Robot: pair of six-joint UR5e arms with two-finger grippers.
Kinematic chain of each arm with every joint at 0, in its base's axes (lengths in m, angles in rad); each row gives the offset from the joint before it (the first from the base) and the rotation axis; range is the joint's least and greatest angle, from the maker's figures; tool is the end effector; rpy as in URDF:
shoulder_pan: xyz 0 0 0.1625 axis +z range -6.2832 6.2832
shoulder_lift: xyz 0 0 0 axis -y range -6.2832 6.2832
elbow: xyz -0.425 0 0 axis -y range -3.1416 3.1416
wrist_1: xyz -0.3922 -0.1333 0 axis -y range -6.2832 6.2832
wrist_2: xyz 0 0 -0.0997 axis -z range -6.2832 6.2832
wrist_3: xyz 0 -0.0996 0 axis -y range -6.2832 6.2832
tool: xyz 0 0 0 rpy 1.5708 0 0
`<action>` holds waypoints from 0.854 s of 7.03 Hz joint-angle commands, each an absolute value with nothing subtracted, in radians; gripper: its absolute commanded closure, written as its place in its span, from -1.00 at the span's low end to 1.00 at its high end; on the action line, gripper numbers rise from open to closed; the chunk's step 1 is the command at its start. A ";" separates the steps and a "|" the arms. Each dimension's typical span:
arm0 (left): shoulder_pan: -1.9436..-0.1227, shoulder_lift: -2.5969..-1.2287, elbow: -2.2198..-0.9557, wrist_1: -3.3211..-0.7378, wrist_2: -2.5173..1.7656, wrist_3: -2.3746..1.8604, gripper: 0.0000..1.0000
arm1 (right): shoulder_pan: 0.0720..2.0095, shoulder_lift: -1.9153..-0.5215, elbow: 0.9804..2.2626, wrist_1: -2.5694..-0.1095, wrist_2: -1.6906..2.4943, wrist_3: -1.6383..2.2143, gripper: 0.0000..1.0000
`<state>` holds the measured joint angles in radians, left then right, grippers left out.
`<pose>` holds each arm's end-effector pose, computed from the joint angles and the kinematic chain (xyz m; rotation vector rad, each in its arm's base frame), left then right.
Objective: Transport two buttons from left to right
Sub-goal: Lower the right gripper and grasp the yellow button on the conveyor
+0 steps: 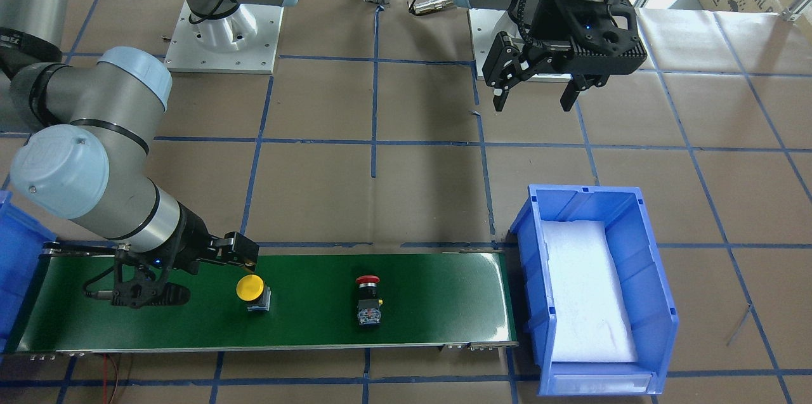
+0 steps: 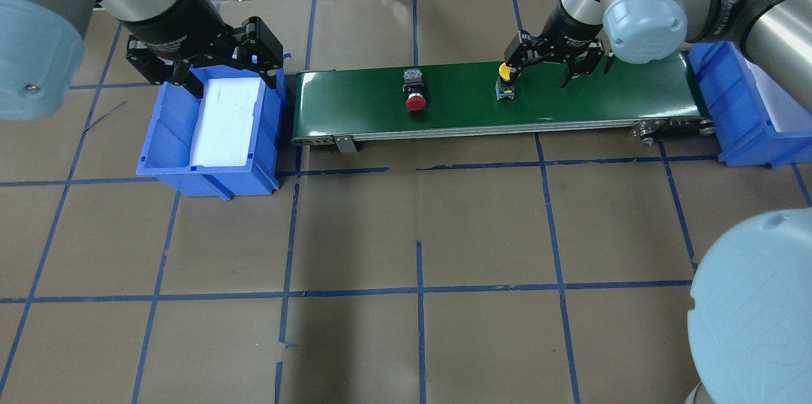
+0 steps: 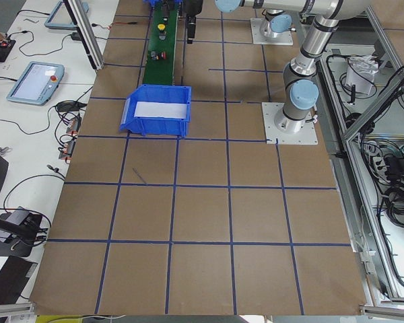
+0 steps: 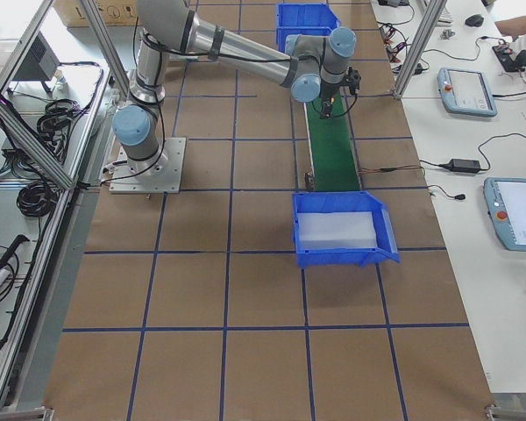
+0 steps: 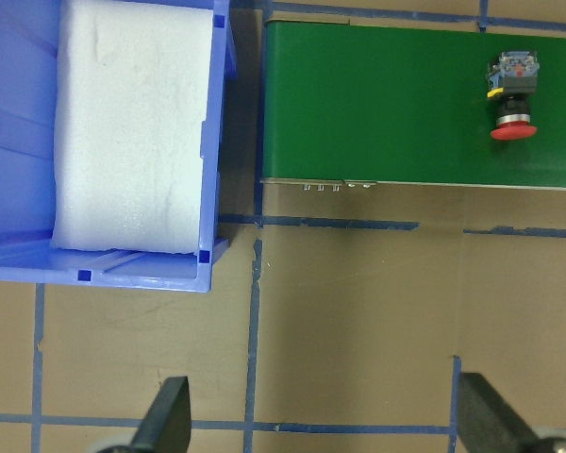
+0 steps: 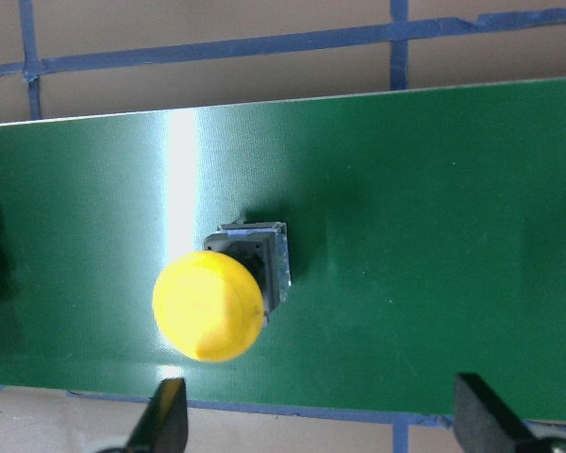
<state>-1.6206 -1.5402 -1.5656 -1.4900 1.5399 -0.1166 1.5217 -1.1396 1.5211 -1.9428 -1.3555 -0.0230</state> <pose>-0.1606 -0.4822 0.5141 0.1006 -3.0945 0.1761 0.1230 -0.6472 0.3043 0.0397 2.9258 0.0025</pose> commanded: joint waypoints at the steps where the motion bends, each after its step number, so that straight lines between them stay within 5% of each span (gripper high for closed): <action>1: -1.620 -1.540 -1.566 -1.489 1.540 -0.117 -1.00 | 1.522 -1.140 1.526 -1.945 -1.335 -0.015 -1.00; 6: -1.621 -1.539 -1.566 -1.489 1.542 -0.117 -1.00 | 1.526 -1.120 1.514 -1.977 -1.347 -0.009 -1.00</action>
